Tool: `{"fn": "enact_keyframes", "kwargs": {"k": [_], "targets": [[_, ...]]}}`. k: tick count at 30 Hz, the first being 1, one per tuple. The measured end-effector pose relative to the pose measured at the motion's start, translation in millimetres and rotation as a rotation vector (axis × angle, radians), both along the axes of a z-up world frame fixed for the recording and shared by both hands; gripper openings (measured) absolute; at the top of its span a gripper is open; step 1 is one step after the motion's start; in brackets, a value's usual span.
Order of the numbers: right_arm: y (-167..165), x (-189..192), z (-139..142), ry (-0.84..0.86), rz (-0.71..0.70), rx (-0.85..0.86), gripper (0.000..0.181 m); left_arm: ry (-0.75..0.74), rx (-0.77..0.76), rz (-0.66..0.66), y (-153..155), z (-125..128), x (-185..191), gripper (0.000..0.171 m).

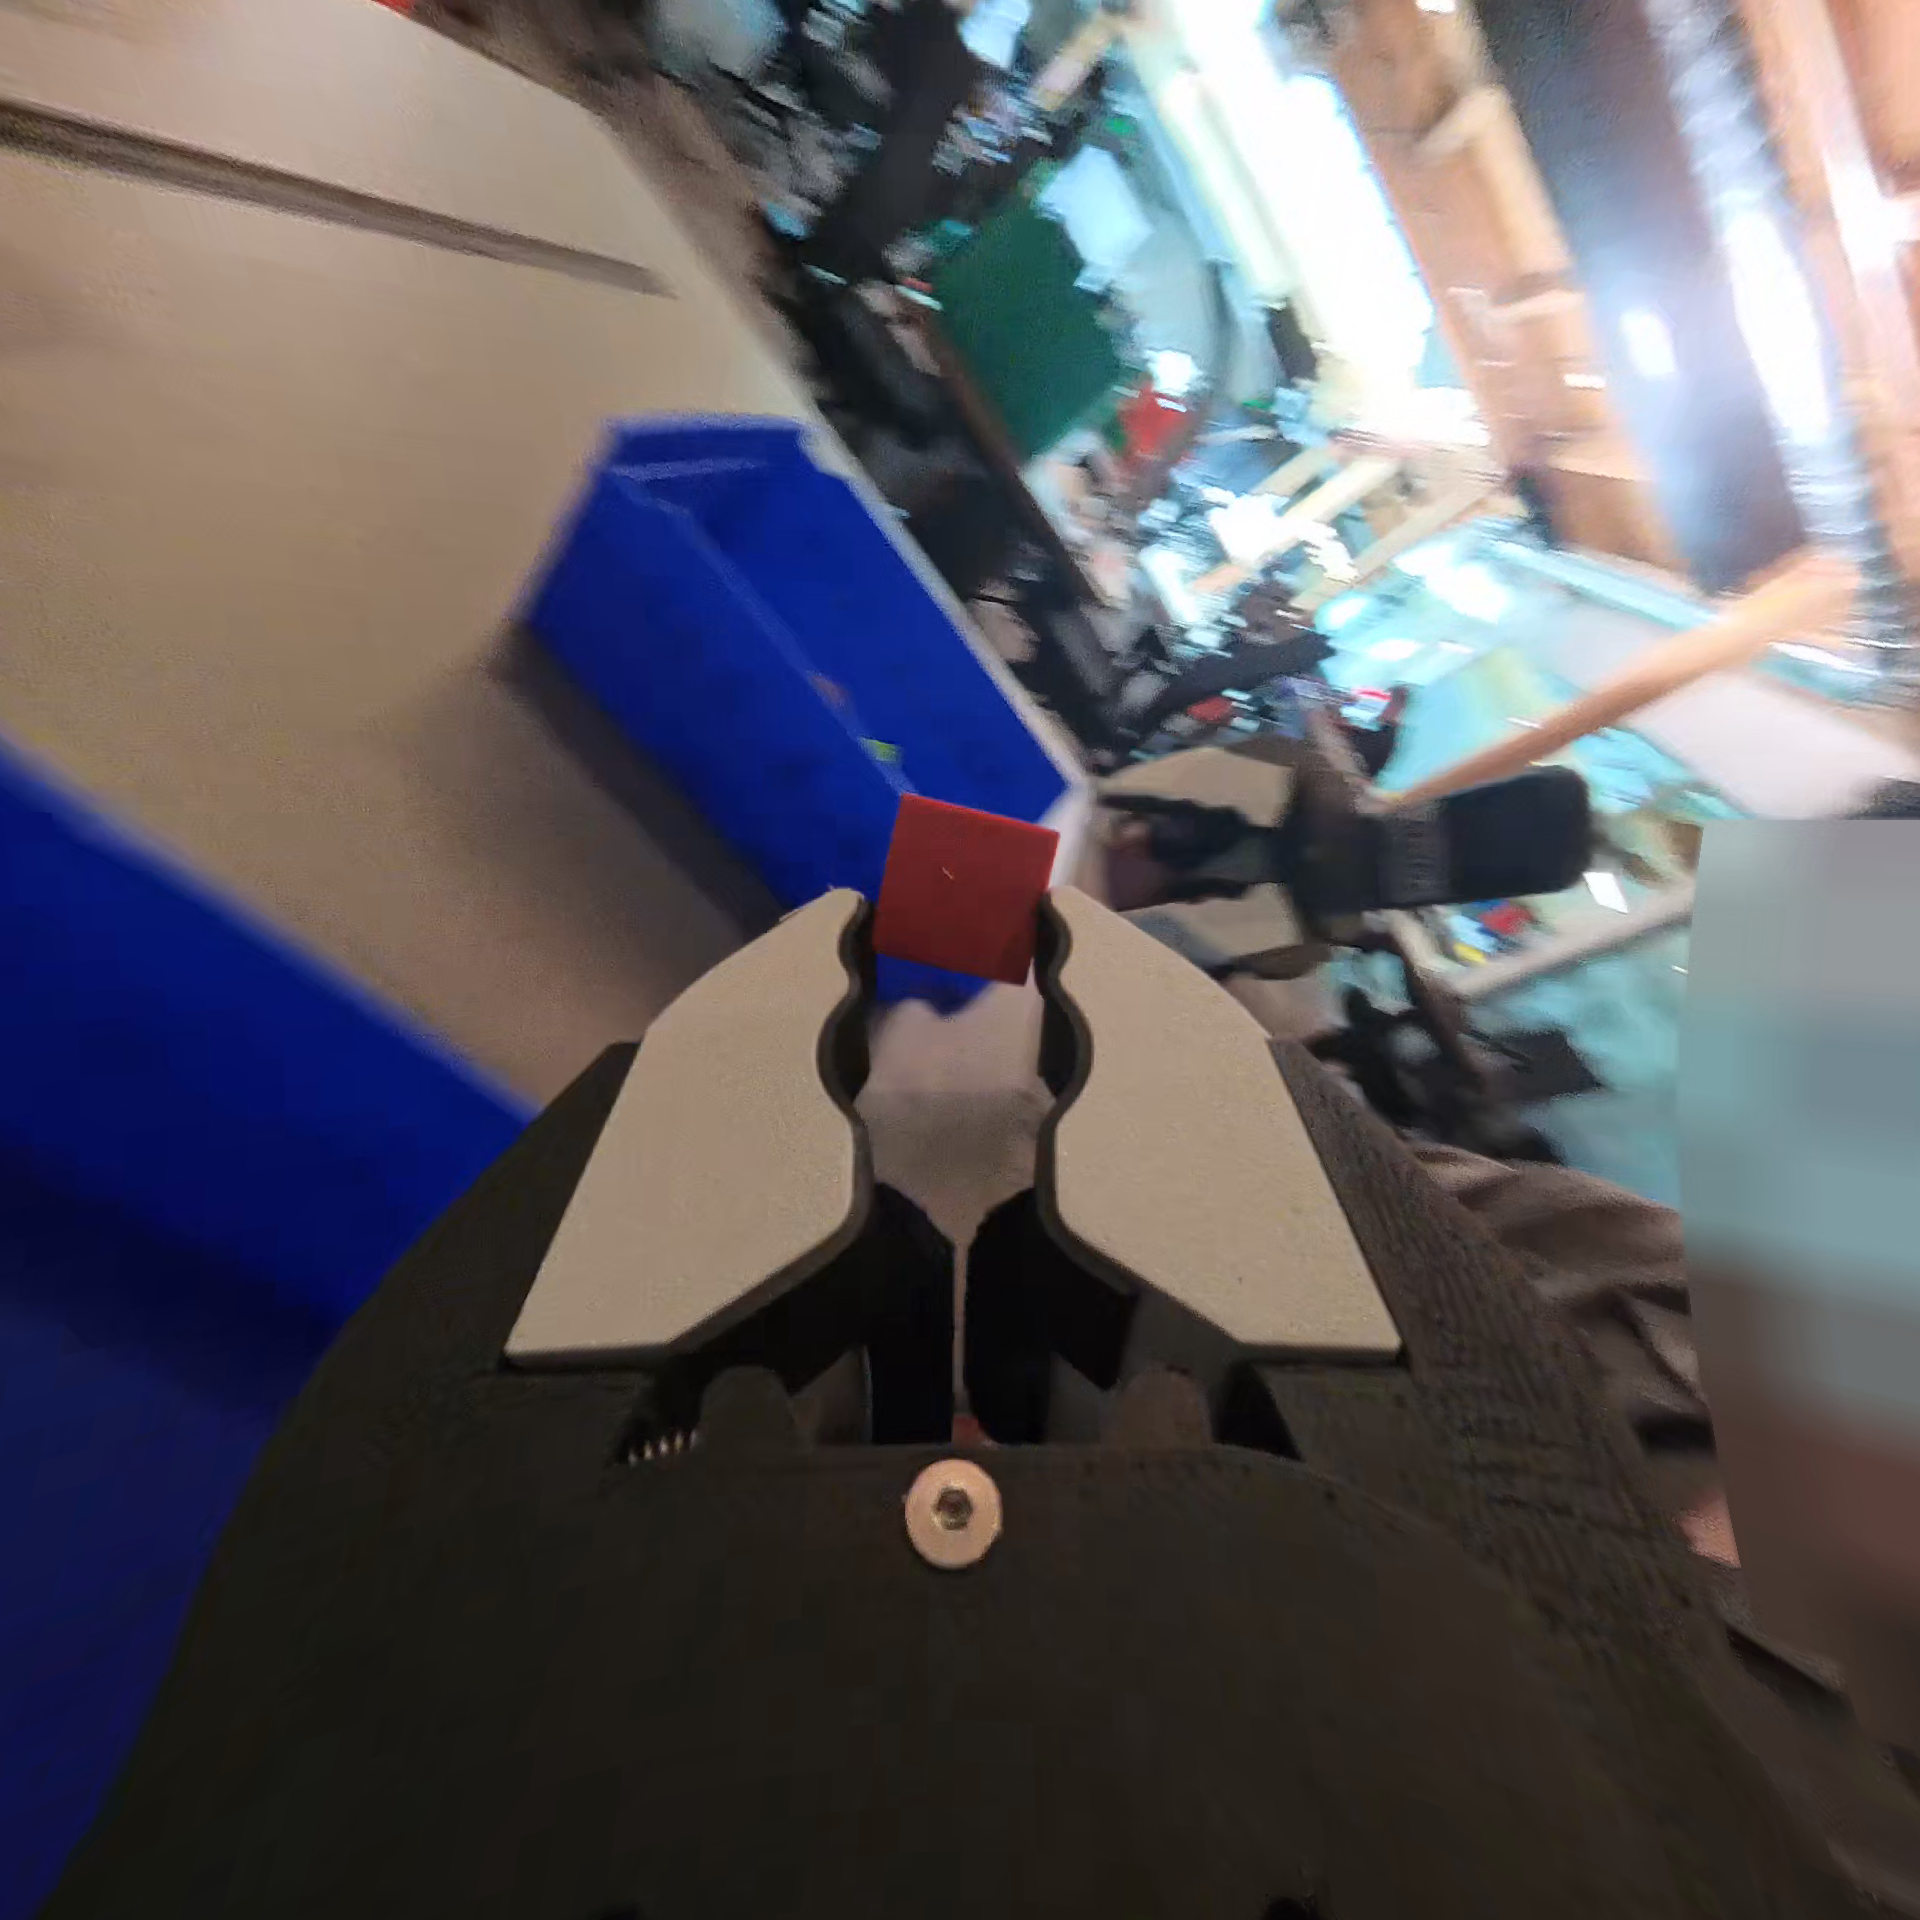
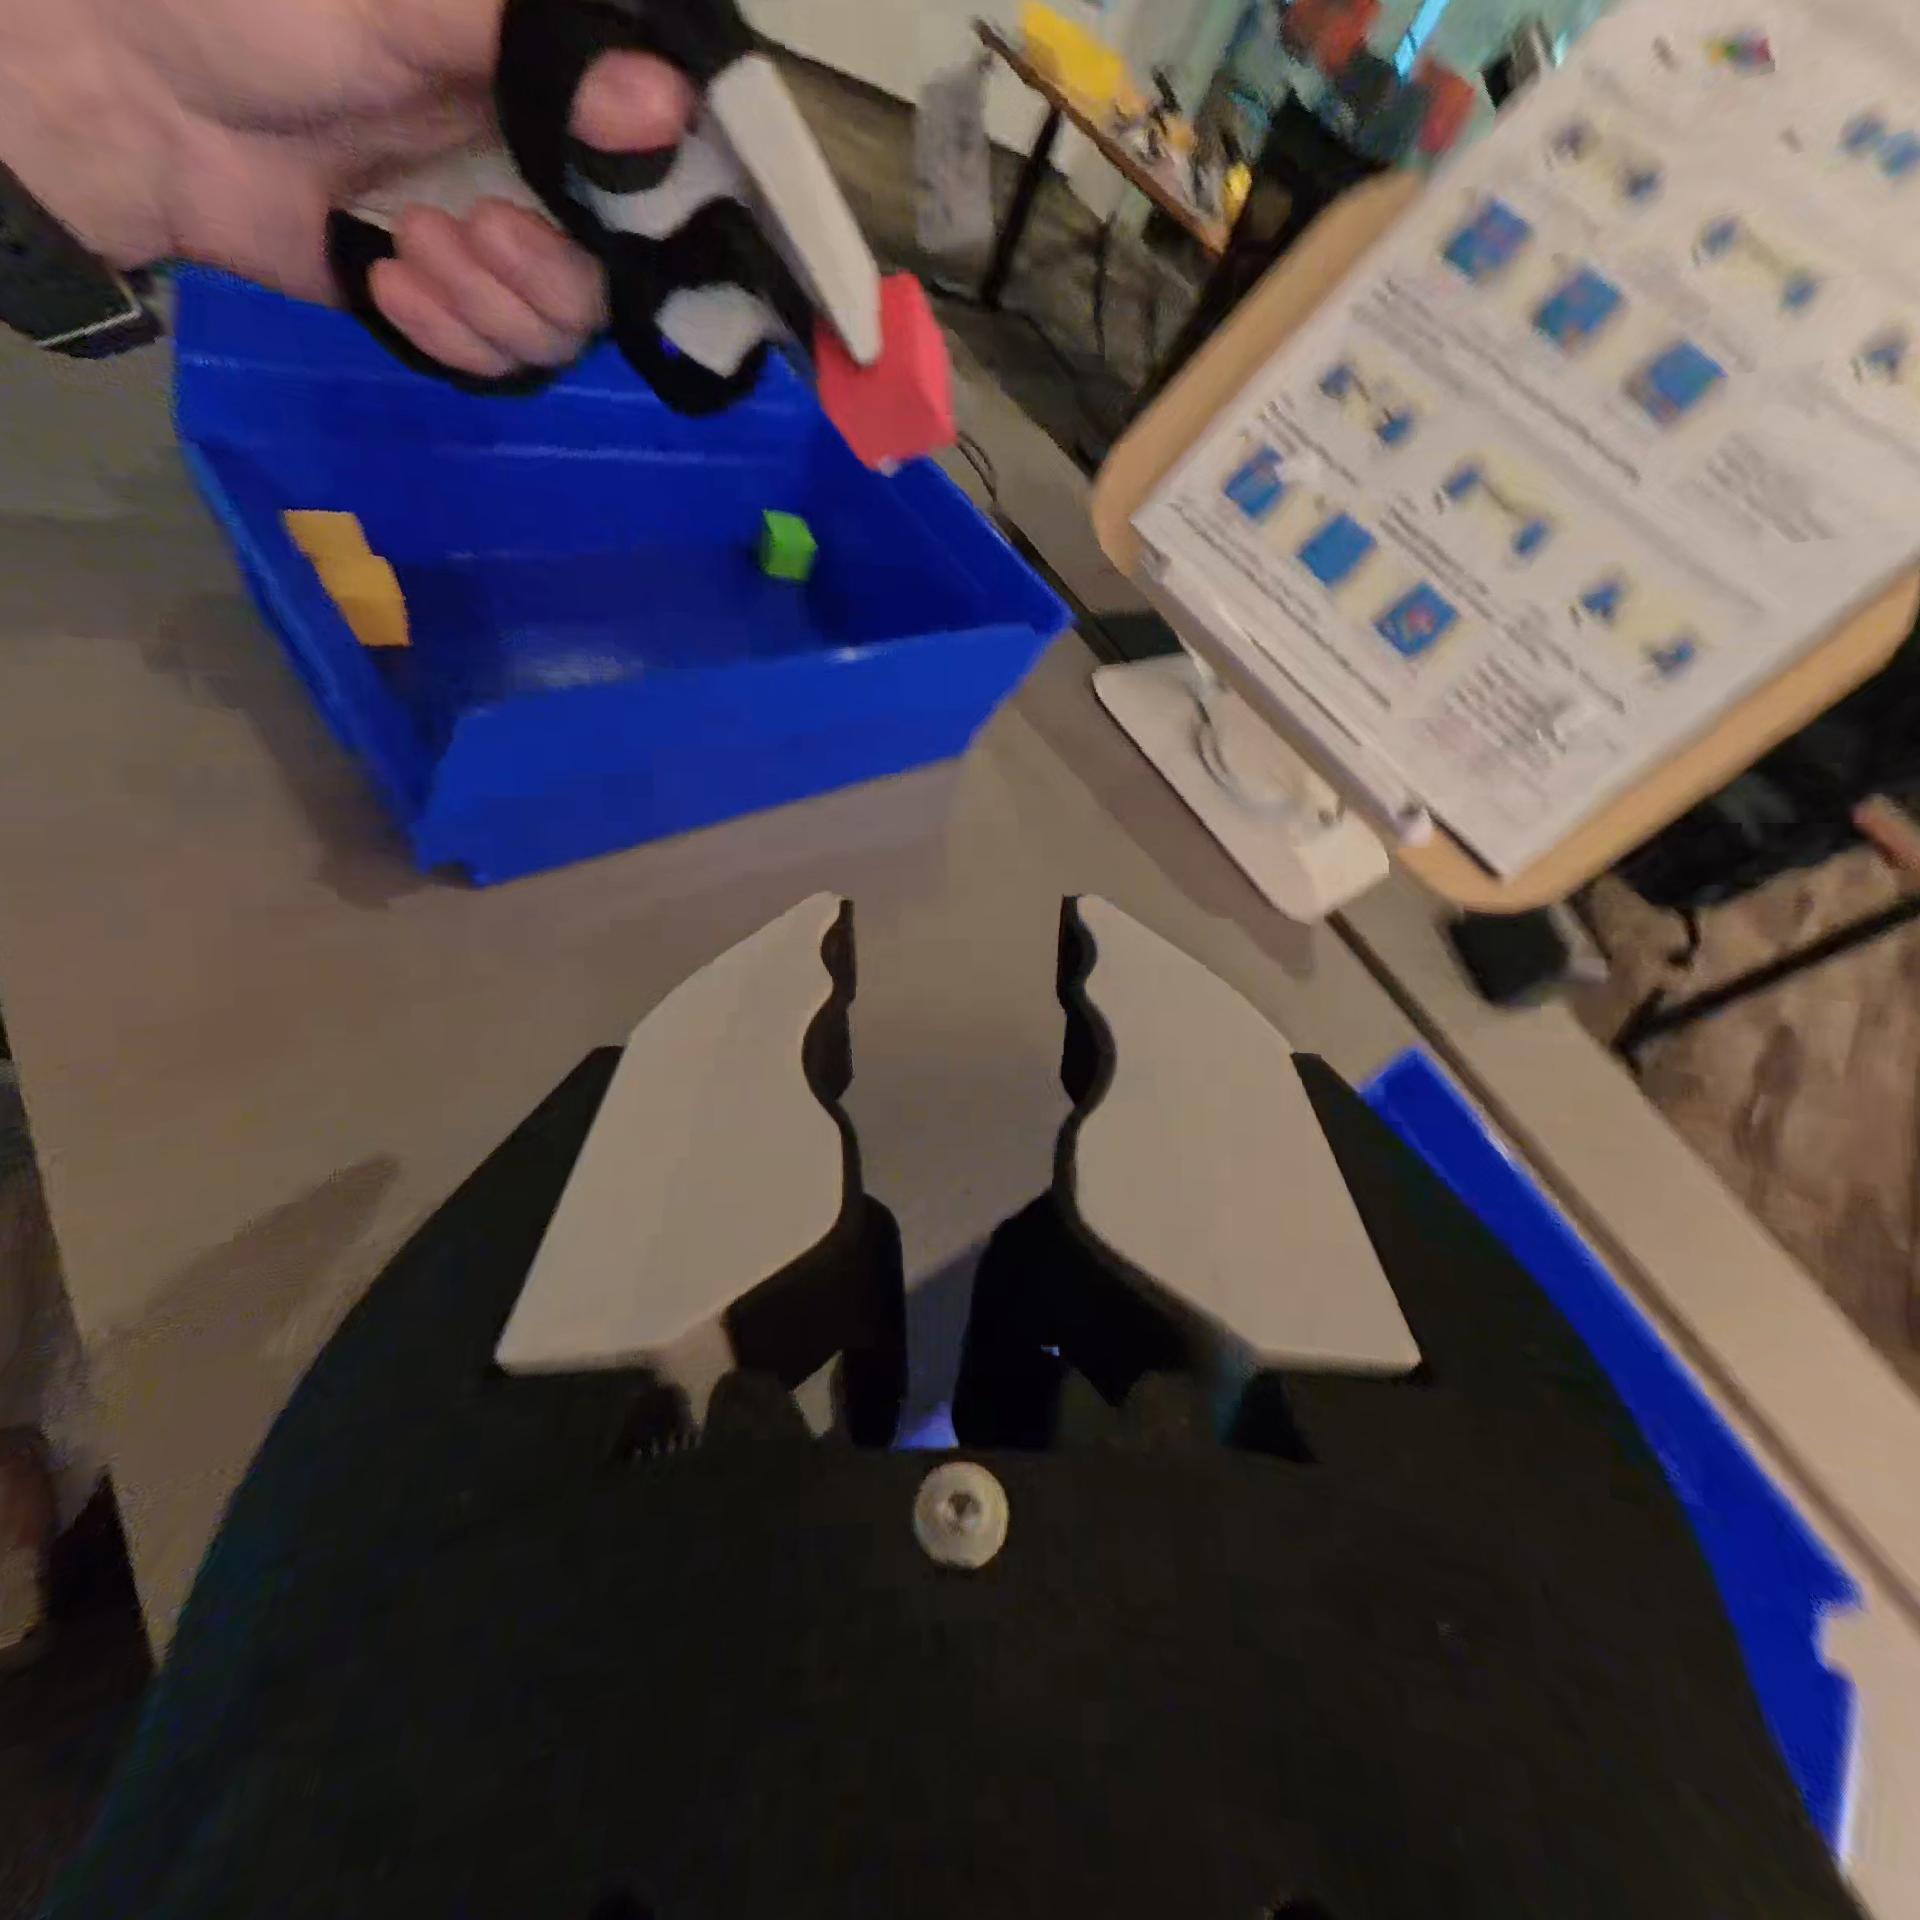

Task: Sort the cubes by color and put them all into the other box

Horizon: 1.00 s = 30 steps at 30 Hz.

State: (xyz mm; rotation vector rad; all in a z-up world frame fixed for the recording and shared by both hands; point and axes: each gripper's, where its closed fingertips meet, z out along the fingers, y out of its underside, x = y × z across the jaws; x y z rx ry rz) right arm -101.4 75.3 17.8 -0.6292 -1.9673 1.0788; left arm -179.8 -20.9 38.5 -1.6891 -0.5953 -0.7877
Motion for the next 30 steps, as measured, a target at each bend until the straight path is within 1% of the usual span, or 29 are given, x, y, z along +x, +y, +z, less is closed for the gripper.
{"fn": "enact_keyframes", "kwargs": {"k": [2, 4, 6, 8, 12, 13, 17, 18, 20, 22, 24, 25, 27, 30], "targets": [[-28, -1, 4, 0.051, 0.06, 0.013, 0.039, -0.046, 0.045, -0.108, 12, 7, 32, 0.03], [-46, -2, 12, 0.098, 0.088, -0.004, 0.038, -0.075, 0.071, -0.186, 24, 9, 57, 0.029], [-56, -1, 19, 0.141, 0.093, -0.015, 0.037, -0.085, 0.077, -0.224, 34, 8, 73, 0.029], [-60, 0, 26, 0.18, 0.084, -0.023, 0.036, -0.081, 0.064, -0.223, 44, 4, 81, 0.029], [-53, -3, 24, 0.196, 0.02, 0.031, 0.032, -0.113, 0.067, -0.233, 60, -2, 90, 0.029], [-49, -4, 23, 0.204, 0.0, 0.049, 0.029, -0.117, 0.069, -0.227, 63, -3, 91, 0.03], [-39, -2, 21, 0.222, -0.022, 0.093, 0.027, -0.137, 0.097, -0.221, 73, -4, 93, 0.03], [-36, -1, 22, 0.227, -0.027, 0.1, 0.026, -0.134, 0.11, -0.215, 75, -3, 94, 0.031], [-29, 0, 24, 0.226, -0.034, 0.106, 0.026, -0.13, 0.15, -0.196, 77, 5, 92, 0.038], [-17, 4, 28, 0.208, -0.036, 0.095, 0.026, -0.093, 0.159, -0.147, 74, 11, 84, 0.039], [5, 10, 30, 0.16, -0.054, 0.093, 0.026, -0.015, 0.128, -0.085, 65, 13, 75, 0.039], [20, 13, 26, 0.1, -0.065, 0.095, 0.026, 0.035, 0.106, -0.047, 57, 14, 71, 0.039], [53, 18, 0, -0.145, -0.095, 0.082, 0.026, 0.173, 0.001, 0.045, 40, 8, 59, 0.038], [98, 28, -58, -0.544, -0.167, 0.03, 0.027, 0.462, -0.263, 0.205, 11, -13, 38, 0.035]]}}
